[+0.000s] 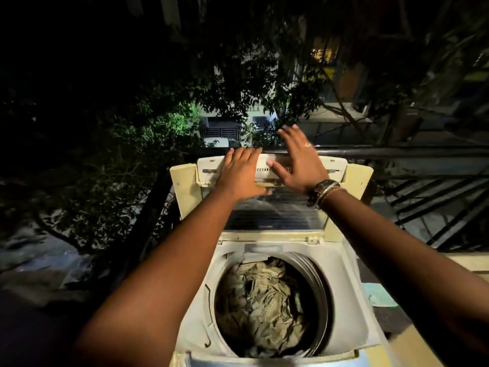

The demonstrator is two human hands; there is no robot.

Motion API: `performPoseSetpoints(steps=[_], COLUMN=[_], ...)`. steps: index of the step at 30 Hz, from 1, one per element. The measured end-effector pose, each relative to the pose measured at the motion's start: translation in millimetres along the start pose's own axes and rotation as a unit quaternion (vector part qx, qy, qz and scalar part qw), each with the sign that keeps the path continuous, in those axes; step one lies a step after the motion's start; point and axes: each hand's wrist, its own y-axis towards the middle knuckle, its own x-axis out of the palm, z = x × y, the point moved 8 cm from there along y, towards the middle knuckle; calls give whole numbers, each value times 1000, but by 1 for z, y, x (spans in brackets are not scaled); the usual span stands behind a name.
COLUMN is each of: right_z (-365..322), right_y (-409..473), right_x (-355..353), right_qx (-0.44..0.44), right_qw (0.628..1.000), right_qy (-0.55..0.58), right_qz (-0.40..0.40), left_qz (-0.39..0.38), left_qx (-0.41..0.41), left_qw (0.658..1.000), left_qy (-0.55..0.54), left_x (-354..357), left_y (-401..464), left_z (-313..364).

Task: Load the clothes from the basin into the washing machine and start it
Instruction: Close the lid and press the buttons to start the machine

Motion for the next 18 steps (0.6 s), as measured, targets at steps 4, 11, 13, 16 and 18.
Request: performPoseSetpoints(steps=[4, 11, 13, 16, 18], right_z=[-3, -31, -39, -46, -49], right_y=[-17, -54, -70, -95, -116], right_x=[24, -14, -20, -20, -19], right_qx=[3, 6, -6, 6, 4], right_qw=[994, 995, 994, 987, 979], right_qy=[-84, -95, -103, -123, -142], right_qz=[-64, -17, -36, -102, -145], left_qz=[16, 42, 18, -8, -19], left_qx=[-14, -9, -13, -33, -41], left_qw=[1000, 999, 999, 999, 998], left_qy=[17, 29, 27, 23, 34], left_x=[4, -14, -16, -18, -19], left_y=[-9, -54, -69, -99, -122], left_z=[10, 33, 40, 52, 64])
